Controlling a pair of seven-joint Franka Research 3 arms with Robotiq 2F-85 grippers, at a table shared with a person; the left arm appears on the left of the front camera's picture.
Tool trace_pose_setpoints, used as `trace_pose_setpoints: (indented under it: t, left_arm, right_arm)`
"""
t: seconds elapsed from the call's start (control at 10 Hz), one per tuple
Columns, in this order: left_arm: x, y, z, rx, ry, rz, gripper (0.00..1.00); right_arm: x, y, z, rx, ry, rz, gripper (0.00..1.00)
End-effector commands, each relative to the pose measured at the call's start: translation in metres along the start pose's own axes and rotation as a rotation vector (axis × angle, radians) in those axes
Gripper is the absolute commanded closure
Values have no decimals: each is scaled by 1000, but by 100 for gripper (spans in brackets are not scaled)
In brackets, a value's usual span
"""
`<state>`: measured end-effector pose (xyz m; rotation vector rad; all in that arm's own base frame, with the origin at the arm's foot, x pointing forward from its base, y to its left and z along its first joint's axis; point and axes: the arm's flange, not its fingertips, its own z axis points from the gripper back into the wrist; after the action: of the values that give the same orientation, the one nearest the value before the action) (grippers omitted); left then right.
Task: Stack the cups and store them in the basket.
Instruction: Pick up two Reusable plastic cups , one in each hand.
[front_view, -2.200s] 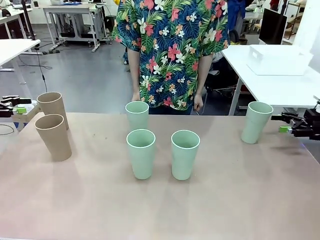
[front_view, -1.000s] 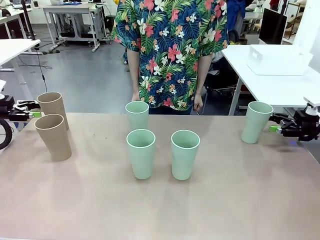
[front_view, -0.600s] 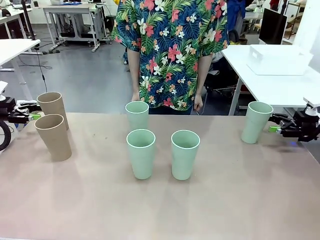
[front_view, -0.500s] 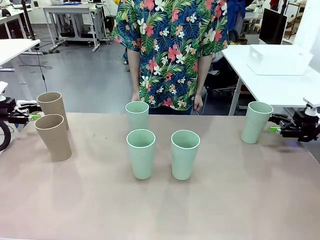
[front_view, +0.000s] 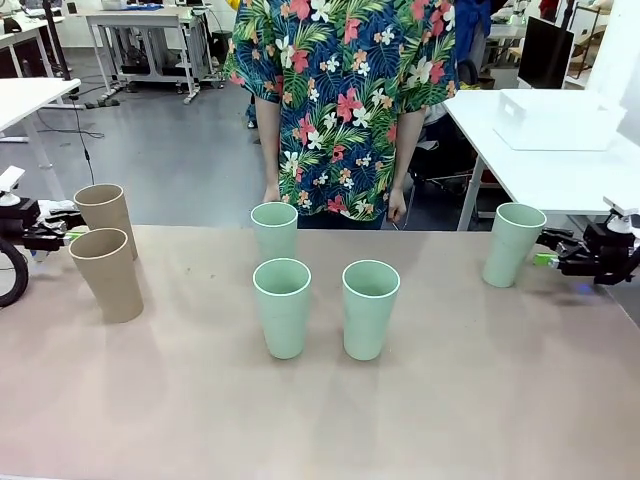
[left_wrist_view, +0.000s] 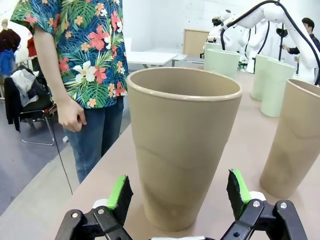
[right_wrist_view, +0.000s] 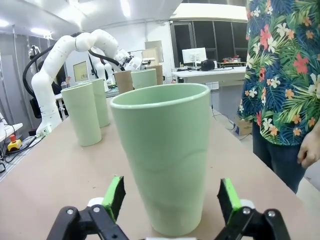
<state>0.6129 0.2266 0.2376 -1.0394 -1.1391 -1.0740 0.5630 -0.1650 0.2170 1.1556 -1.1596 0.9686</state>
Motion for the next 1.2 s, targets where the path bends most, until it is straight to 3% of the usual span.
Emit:
trace_pose_setpoints:
  t: [0.0,1.1]
  left_arm:
    - [1,-8,-10,19,-25,-29,0]
    - [0,-13,-42,11,-73,-16,0]
  right_arm:
    - [6,7,-13,-43,-9,11,0]
    - [11,24,-38,-43,-8,-20,0]
